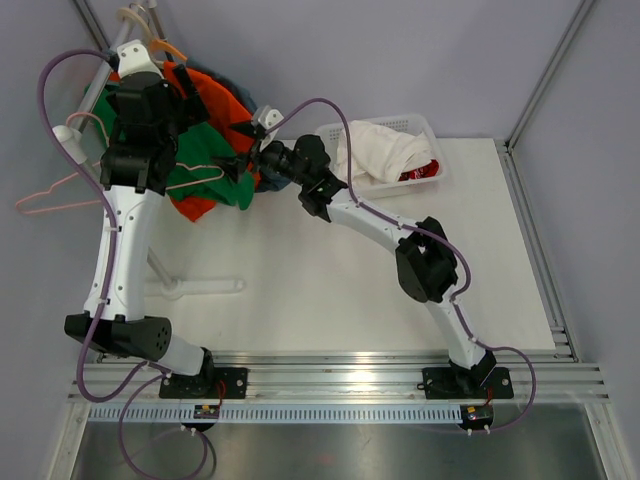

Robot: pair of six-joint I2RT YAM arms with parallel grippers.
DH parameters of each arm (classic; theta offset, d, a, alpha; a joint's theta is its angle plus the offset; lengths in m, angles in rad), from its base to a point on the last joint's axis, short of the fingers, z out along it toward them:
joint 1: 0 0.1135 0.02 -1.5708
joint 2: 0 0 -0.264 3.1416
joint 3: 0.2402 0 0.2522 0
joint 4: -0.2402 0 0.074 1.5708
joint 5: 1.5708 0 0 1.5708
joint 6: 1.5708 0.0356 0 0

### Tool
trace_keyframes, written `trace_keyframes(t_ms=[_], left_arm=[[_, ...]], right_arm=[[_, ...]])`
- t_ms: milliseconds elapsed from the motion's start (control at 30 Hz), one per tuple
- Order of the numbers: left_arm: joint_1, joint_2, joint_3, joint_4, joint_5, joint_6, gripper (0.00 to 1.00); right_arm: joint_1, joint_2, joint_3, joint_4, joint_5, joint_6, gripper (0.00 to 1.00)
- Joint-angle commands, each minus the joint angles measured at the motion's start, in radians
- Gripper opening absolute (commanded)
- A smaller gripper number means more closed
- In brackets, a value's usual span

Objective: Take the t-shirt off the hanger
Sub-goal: Grab a hanger with a tshirt on it with the left arm

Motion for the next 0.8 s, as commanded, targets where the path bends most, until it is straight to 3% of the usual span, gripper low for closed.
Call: trace_keyframes(t_ms=[0, 500, 533, 567, 767], left_arm=[[0.005, -0.058, -0.048, 0.11, 0.031, -0.038, 0.99], [0.005, 0.04, 0.033, 0.029, -0.097, -0.282, 0.99], [0.003, 0.06, 0.052, 0.012, -0.1, -0.289, 0.98], [0.003, 0.067, 0.062, 0.006, -0.115, -0.301, 0.9], [-0.006, 0.165, 0.189, -0.073, -0.165, -0.334, 0.86]], right_arm=[[0.003, -0.145, -0.053, 0.107, 0.015, -0.022, 0.98], [0.003, -0.51, -0.501, 0.251, 0.096, -0.107, 0.99], [0.001, -0.526, -0.533, 0.255, 0.099, -0.108, 0.99], [0.003, -0.539, -0.547, 0.255, 0.102, -0.114, 0.99], [0.003, -0.631, -0.631, 0.26, 0.107, -0.124, 0.99]])
